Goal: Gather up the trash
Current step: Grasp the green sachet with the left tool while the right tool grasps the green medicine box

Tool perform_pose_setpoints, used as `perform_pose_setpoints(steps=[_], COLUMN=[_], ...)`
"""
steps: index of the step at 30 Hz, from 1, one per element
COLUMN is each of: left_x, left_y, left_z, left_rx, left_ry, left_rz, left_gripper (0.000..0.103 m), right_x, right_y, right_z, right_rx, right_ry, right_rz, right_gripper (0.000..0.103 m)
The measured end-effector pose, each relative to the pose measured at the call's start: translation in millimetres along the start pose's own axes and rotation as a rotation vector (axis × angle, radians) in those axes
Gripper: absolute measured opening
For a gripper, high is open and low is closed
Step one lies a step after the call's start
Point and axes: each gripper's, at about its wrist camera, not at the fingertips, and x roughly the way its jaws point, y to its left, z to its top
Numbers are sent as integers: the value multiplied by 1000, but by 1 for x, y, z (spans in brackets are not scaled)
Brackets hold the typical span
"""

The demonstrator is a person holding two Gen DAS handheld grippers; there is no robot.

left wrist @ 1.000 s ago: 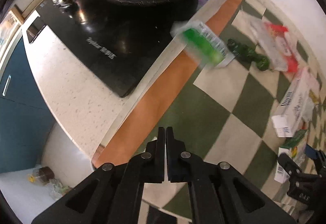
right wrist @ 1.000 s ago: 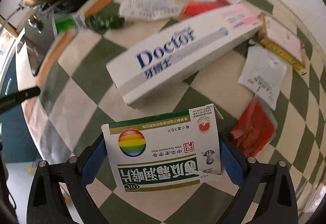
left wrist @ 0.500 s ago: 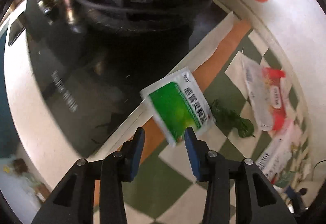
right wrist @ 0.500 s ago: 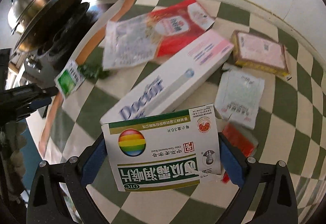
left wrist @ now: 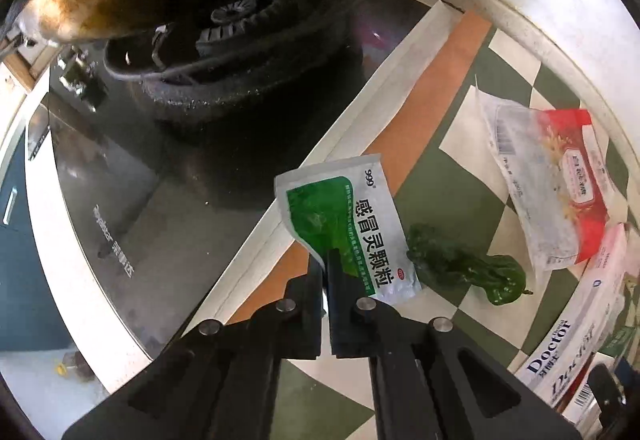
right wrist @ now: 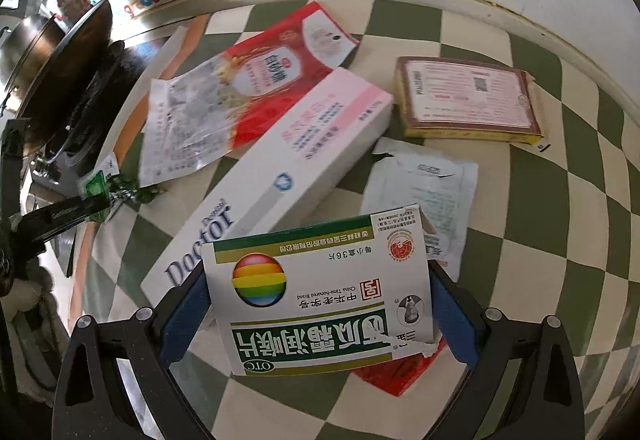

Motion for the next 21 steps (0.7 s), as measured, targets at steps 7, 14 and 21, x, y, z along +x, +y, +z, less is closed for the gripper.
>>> perform_pose_setpoints(steps=[7, 14, 21], left_x=[-43, -110, -140], left_y=[15, 77, 186], left_z=[-27, -83, -173], left_rx=[-15, -136, -322], left_ry=[-63, -144, -131], left_rz=[-1, -54, -46], left_gripper=[0, 0, 0], right_x=[-20, -61, -78], right_y=[-2, 48, 170], right_z=[3, -11, -67], right_rx=[1, -108, -339], right_ry=[-36, -68, -18], right_rz=[18, 123, 299], right_gripper=[100, 100, 100])
